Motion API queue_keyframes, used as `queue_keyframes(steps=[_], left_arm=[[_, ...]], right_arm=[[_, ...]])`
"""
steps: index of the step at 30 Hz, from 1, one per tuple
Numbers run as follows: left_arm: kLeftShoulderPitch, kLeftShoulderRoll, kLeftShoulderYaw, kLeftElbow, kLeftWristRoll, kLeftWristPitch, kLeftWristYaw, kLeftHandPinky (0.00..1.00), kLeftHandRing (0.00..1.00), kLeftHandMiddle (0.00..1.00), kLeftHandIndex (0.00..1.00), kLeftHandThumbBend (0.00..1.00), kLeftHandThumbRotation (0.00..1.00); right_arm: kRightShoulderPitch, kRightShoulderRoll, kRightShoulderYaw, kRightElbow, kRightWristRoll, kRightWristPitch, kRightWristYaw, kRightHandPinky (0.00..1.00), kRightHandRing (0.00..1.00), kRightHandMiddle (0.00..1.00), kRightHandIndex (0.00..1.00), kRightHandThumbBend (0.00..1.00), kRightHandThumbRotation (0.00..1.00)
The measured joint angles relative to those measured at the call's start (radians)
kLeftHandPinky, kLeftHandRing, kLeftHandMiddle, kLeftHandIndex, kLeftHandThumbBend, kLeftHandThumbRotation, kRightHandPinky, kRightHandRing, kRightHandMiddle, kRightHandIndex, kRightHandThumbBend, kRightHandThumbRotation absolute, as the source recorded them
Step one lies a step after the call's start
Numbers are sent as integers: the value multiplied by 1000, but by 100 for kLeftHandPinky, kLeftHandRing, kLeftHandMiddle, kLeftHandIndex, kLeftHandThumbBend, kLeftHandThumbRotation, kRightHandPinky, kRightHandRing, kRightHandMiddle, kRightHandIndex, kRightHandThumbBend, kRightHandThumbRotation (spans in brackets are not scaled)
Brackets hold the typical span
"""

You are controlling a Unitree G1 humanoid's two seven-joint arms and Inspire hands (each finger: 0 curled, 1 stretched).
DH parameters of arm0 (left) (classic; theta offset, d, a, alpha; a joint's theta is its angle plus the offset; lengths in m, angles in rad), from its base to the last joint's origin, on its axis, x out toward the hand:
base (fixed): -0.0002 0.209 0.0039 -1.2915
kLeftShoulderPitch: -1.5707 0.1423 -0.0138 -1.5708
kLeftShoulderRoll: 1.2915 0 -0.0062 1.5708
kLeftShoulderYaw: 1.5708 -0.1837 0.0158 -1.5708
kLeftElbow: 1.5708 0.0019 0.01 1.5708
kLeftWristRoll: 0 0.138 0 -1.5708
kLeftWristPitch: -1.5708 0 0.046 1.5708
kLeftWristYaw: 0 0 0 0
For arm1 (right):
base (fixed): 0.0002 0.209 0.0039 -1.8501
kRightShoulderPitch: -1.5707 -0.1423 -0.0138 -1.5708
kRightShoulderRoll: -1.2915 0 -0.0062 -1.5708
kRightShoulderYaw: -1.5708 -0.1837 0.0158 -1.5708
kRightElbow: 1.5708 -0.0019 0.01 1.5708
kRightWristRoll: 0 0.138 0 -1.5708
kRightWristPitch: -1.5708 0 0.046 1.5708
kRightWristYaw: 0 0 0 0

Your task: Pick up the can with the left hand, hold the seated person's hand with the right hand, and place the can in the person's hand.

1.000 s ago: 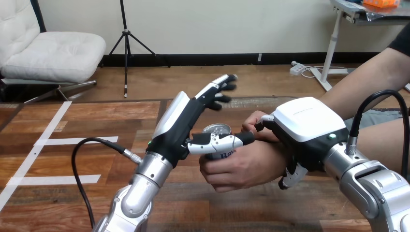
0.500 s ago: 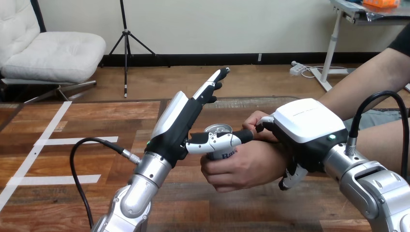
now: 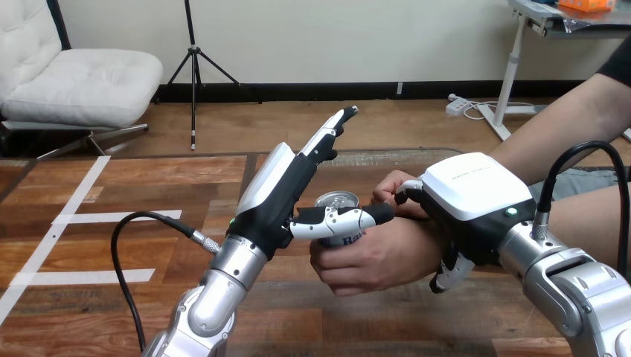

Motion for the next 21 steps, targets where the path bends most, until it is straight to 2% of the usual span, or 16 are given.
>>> queue_keyframes(steps=[12,17,21], left_arm=[[2,2,0,-3,-10,2,-5,84,94,96,96,92,56],[16,4,2,-26,-43,3,-29,83,92,95,94,89,53],[43,2,3,-60,-108,2,-72,82,91,94,93,87,50]], right_arm=[[0,0,-1,0,12,-1,-10,72,79,81,78,97,0],[3,1,-7,-5,34,-5,-40,70,78,79,77,97,0],[26,6,-28,-34,58,-3,-74,69,76,78,76,96,0]])
